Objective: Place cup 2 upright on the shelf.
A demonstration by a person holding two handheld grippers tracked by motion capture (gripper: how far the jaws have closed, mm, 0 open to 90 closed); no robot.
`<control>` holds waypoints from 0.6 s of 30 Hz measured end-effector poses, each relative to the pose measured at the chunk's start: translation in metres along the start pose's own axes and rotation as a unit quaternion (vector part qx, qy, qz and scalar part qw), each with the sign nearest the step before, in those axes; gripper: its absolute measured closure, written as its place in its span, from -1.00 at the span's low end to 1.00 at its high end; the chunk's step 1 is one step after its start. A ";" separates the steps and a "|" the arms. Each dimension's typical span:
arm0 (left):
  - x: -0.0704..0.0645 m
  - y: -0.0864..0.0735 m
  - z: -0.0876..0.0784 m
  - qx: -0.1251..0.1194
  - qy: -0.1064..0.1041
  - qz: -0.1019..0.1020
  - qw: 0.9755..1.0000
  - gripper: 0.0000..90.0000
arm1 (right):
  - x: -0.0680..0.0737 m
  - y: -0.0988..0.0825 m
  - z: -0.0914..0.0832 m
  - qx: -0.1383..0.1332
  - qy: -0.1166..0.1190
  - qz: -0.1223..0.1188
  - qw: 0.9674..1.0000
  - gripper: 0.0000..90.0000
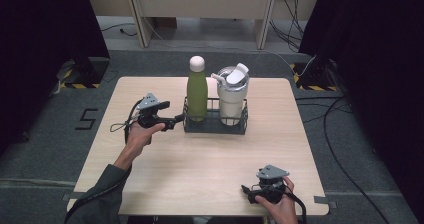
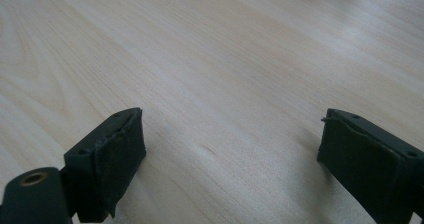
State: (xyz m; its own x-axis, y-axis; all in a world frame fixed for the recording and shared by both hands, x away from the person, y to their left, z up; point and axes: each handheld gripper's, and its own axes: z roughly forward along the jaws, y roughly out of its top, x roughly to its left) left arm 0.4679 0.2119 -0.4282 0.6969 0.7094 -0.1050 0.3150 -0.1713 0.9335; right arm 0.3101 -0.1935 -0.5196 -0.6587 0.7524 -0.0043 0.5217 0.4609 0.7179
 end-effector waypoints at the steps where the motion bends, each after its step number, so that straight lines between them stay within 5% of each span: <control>1: -0.001 -0.001 -0.001 0.001 -0.001 -0.001 1.000 -0.66 | 0.000 0.000 0.000 0.000 0.000 0.000 1.000 -0.75; 18: -0.004 -0.019 -0.023 0.014 -0.007 -0.010 1.000 -0.65 | 0.000 0.000 0.001 -0.001 0.000 -0.001 1.000 -0.76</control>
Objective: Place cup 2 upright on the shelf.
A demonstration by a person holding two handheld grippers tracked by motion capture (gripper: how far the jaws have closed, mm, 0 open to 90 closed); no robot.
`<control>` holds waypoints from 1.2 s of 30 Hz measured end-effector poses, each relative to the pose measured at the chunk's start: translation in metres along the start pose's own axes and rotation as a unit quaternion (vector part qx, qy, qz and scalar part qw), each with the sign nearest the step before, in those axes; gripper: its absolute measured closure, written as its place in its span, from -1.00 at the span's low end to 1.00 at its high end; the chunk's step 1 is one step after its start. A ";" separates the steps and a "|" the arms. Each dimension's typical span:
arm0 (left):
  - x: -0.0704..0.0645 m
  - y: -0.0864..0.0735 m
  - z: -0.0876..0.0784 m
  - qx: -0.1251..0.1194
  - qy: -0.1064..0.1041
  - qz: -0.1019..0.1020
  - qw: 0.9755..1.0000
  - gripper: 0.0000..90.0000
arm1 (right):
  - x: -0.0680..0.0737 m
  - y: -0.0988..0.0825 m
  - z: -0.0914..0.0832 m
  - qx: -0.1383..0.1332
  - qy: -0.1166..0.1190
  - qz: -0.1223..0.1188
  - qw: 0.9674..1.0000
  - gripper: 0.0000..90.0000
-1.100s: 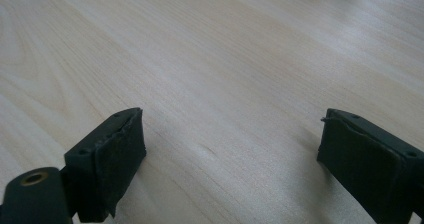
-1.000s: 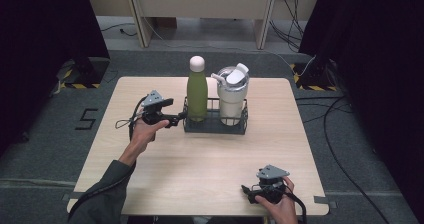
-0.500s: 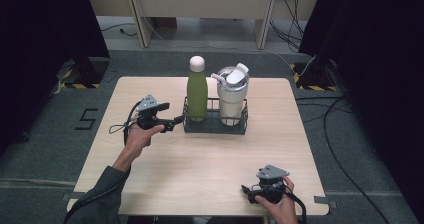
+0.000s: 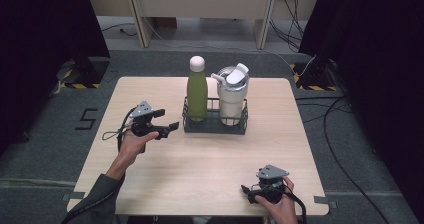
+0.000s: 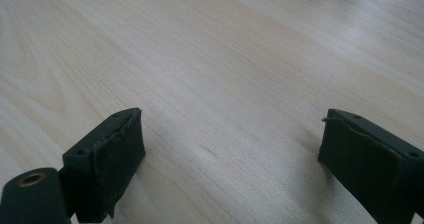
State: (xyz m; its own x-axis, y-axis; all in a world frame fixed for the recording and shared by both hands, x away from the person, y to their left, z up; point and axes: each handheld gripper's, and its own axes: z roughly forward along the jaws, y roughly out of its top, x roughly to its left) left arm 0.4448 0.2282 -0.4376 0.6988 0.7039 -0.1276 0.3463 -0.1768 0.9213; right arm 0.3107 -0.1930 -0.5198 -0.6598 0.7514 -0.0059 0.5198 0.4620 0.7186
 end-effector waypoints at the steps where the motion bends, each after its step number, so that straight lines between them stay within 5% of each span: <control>1: 0.000 -0.002 -0.001 0.001 0.000 -0.002 1.000 -0.65 | 0.000 0.000 0.000 0.000 0.000 0.000 1.000 -0.76; 12: -0.004 -0.024 -0.013 -0.001 -0.004 -0.011 1.000 -0.65 | 0.000 0.000 0.000 0.000 0.001 -0.001 1.000 -0.76; 19: -0.007 -0.033 -0.019 0.016 0.016 0.016 1.000 -0.65 | 0.000 0.000 0.000 0.000 0.001 -0.001 1.000 -0.76; 36: -0.019 -0.052 -0.026 0.025 0.002 0.028 0.999 -0.65 | 0.000 0.000 0.000 0.000 0.001 -0.002 1.000 -0.76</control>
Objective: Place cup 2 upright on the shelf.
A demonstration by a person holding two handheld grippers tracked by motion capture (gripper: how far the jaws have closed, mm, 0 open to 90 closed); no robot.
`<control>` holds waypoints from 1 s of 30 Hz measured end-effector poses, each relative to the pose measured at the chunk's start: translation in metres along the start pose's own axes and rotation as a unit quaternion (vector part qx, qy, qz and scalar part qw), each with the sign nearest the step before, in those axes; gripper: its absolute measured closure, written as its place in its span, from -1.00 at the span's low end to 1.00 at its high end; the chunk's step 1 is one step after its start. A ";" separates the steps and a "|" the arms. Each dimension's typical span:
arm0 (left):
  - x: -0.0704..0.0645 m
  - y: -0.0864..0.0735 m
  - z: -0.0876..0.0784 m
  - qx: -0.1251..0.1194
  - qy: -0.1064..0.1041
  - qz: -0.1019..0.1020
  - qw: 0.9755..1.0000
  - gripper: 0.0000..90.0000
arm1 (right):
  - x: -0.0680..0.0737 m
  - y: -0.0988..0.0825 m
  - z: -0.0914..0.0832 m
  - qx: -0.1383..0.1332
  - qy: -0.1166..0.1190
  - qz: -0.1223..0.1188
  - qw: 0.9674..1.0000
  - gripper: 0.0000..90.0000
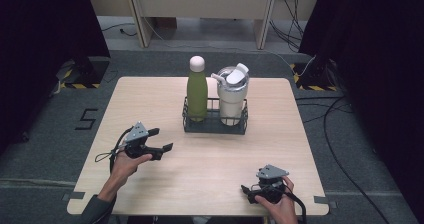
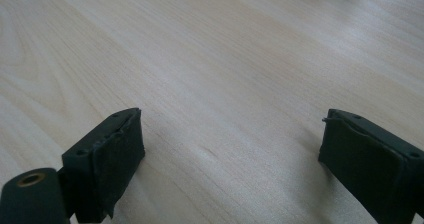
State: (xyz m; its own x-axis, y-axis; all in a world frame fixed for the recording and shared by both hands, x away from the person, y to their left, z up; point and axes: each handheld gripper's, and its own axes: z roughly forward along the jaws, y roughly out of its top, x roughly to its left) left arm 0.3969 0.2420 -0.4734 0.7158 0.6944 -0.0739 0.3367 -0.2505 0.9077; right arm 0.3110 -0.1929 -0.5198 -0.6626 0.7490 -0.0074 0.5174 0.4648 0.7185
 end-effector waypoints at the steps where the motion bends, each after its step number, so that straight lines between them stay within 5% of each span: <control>1: -0.001 -0.001 0.000 0.001 0.000 -0.001 1.000 -0.65 | 0.000 0.000 0.000 0.000 0.000 0.000 1.000 -0.76; 30: -0.017 -0.041 -0.017 0.040 -0.014 -0.006 0.999 -0.66 | 0.000 0.000 0.000 0.001 0.001 -0.001 1.000 -0.77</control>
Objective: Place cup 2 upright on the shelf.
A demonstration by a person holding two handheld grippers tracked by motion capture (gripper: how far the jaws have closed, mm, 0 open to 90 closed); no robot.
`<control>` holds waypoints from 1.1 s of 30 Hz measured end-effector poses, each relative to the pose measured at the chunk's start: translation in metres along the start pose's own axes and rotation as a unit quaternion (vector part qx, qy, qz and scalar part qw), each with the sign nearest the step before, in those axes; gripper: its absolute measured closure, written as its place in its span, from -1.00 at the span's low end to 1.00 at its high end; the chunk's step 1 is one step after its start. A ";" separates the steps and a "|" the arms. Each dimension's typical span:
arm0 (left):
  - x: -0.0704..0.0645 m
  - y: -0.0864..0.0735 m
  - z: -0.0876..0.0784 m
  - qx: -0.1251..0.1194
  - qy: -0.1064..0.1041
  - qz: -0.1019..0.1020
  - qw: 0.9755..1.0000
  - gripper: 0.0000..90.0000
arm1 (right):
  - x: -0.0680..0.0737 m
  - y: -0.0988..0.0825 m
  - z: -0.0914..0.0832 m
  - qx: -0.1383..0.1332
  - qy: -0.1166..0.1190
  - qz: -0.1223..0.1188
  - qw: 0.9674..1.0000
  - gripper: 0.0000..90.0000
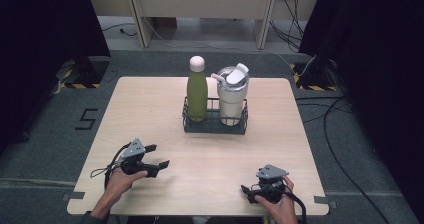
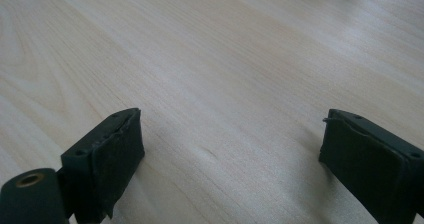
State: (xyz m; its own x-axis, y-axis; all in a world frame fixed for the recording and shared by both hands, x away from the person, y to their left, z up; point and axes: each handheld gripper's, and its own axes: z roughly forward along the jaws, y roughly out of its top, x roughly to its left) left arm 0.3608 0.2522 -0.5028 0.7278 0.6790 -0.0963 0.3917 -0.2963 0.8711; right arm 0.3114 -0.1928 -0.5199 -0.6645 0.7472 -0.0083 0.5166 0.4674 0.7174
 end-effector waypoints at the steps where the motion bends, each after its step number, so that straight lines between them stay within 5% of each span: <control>1: -0.001 -0.001 -0.001 0.002 0.002 0.003 1.000 -0.66 | 0.000 0.000 0.000 0.000 0.000 0.000 1.000 -0.77; 33: -0.012 -0.033 -0.015 0.078 0.021 0.009 0.997 -0.66 | 0.000 0.000 0.000 0.000 0.000 -0.001 1.000 -0.77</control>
State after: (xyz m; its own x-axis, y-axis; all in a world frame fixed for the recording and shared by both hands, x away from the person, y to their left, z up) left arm 0.3307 0.2643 -0.5234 0.7128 0.6989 -0.0578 0.4630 -0.4071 0.7873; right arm 0.3115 -0.1927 -0.5199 -0.6651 0.7467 -0.0090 0.5163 0.4685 0.7169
